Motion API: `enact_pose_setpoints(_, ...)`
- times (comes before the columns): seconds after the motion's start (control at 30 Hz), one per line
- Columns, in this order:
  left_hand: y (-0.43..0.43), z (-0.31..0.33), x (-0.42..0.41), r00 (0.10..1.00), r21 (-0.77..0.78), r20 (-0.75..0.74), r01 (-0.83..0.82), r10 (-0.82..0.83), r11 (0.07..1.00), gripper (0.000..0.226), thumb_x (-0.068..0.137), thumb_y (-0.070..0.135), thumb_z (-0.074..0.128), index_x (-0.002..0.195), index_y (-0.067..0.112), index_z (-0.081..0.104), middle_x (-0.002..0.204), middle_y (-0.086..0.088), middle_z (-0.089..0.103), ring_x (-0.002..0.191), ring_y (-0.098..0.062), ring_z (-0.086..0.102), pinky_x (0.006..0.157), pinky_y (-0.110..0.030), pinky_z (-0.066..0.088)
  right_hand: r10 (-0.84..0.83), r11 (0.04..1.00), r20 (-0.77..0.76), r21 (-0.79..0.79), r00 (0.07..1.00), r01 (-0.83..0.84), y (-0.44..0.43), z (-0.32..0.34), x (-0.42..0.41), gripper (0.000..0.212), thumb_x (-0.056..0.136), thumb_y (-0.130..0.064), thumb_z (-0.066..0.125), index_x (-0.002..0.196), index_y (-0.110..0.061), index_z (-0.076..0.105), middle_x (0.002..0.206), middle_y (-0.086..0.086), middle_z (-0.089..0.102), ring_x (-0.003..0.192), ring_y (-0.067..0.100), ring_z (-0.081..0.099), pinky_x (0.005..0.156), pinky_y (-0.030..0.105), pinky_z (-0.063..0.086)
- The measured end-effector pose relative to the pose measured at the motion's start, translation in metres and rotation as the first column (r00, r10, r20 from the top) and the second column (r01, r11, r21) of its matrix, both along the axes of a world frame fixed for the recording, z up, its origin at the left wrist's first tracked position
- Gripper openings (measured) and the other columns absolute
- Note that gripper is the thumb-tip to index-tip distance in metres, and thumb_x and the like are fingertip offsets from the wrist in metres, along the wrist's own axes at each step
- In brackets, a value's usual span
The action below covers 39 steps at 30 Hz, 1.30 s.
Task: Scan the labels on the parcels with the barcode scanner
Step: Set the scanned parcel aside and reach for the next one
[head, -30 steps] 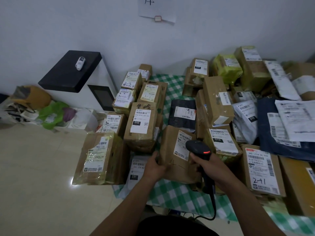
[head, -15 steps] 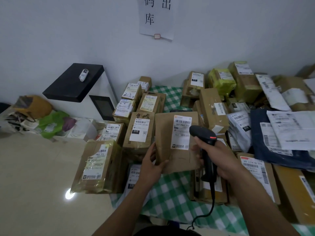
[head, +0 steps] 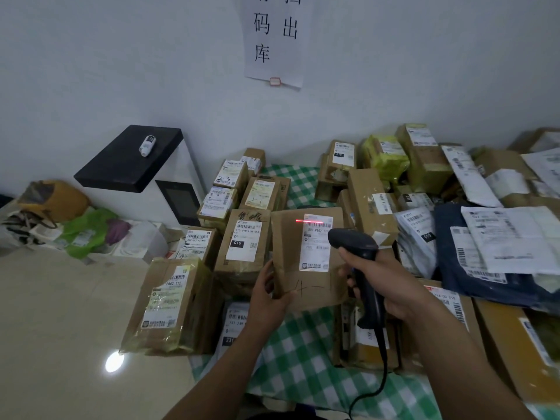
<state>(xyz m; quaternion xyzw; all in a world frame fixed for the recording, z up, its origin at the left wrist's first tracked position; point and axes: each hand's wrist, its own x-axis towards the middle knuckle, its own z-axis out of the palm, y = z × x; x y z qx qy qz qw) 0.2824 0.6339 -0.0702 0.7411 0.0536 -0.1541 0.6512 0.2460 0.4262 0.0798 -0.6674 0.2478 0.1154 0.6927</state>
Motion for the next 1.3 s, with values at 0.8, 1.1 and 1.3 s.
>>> enact_pose_setpoints(0.8, 0.001, 0.058, 0.039, 0.994, -0.160, 0.012, -0.103, 0.106, 0.982, 0.076, 0.090, 0.019, 0.077, 0.151, 0.040, 0.036, 0.136, 0.007, 0.061, 0.122, -0.011, 0.060, 0.101, -0.041, 0.055, 0.032, 0.999, 0.156, -0.015, 0.987, -0.030, 0.010, 0.012, 0.031, 0.023, 0.095, -0.035, 0.071, 0.116, -0.025, 0.069, 0.089, 0.002, 0.078, 0.068, 0.010, 0.070, 0.058, 0.022, 0.053)
enact_pose_setpoints(1.1, 0.068, 0.124, 0.167, 0.970, -0.050, -0.022, -0.244, 0.244, 0.968, 0.054, 0.097, 0.030, 0.068, 0.147, 0.036, 0.049, 0.131, -0.002, 0.065, 0.112, -0.024, 0.066, 0.100, -0.053, 0.055, 0.122, 0.993, 0.160, -0.024, 0.980, -0.119, 0.054, 0.023, 0.095, 0.025, 0.094, -0.034, 0.073, 0.117, -0.025, 0.070, 0.091, 0.004, 0.078, 0.074, 0.018, 0.068, 0.070, 0.036, 0.057)
enact_pose_setpoints(1.3, 0.108, 0.125, 0.240, 0.987, 0.136, -0.032, -0.154, 0.160, 0.979, 0.042, 0.104, 0.028, 0.057, 0.145, 0.020, 0.053, 0.137, -0.007, 0.061, 0.120, -0.026, 0.058, 0.111, -0.051, 0.044, 0.143, 0.988, 0.096, -0.073, 0.985, -0.136, 0.084, 0.012, 0.143, 0.028, 0.095, -0.031, 0.073, 0.121, -0.021, 0.070, 0.094, -0.003, 0.074, 0.079, 0.012, 0.066, 0.056, 0.021, 0.051)
